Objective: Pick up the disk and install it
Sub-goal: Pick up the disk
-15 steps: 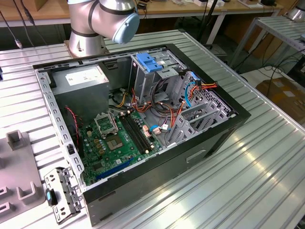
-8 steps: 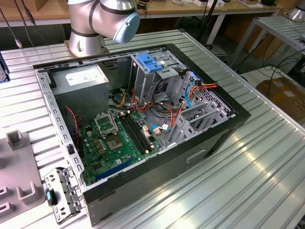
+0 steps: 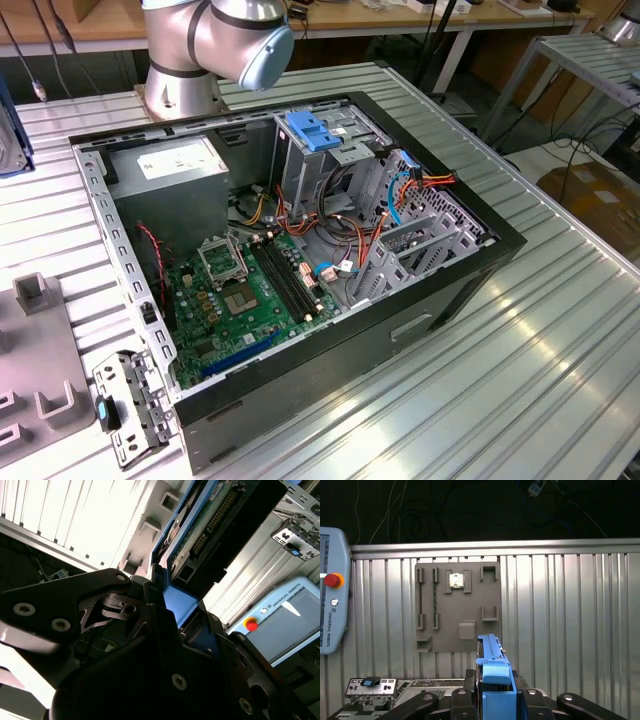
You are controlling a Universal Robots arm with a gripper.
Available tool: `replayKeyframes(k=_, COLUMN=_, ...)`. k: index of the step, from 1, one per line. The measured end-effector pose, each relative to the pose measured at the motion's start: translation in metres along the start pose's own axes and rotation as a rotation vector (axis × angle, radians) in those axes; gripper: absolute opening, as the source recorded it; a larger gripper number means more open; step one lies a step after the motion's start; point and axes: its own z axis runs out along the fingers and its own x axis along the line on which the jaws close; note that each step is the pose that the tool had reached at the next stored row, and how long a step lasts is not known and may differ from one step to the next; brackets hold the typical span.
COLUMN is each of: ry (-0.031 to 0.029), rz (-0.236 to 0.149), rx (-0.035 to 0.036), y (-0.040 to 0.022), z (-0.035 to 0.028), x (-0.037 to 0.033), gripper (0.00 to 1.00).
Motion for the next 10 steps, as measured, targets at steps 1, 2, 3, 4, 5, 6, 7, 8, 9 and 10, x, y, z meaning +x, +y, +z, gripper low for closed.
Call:
replayKeyframes(k=1, ry=0.0, rz=0.0, rx=-0.0001, y=-0.0015, z=0.0, x=0.0001, gripper=0.37)
replayKeyframes(k=2, ry=0.0, rz=0.0, rx=-0.0001, y=-0.0031, z=0.0, x=0.0002, gripper=0.37)
replayKeyframes(k=3, ry=0.0, rz=0.0, rx=-0.0002, y=-0.0056, z=0.0, x=0.0002, gripper=0.37)
replayKeyframes(k=4, ry=0.0, rz=0.0, rx=-0.0001, y=-0.0078, z=0.0001, x=0.0002, gripper=0.37)
replayKeyframes(k=5, ry=0.0, rz=0.0, rx=-0.0003, y=-0.0104, z=0.0, x=0.0002, gripper=0.37)
replayKeyframes(k=6, ry=0.0001, rz=0.0, rx=-0.0004, y=-0.0126, z=0.0, x=0.0002, gripper=0.37)
replayKeyframes(k=7, ry=0.0, rz=0.0, rx=-0.0004, y=-0.0151, z=0.0, x=0.0002, gripper=0.37)
replayKeyframes(k=8, ry=0.0, rz=0.0, rx=-0.0004, y=-0.0171, z=0.0, x=0.0001, gripper=0.37)
replayKeyframes(k=9, ry=0.0, rz=0.0, rx=-0.0004, y=-0.0191, z=0.0001, x=0.0001, gripper=0.37)
replayKeyframes(k=10, ry=0.0, rz=0.0, rx=-0.0005, y=-0.0213, z=0.0001, x=0.0, gripper=0.37)
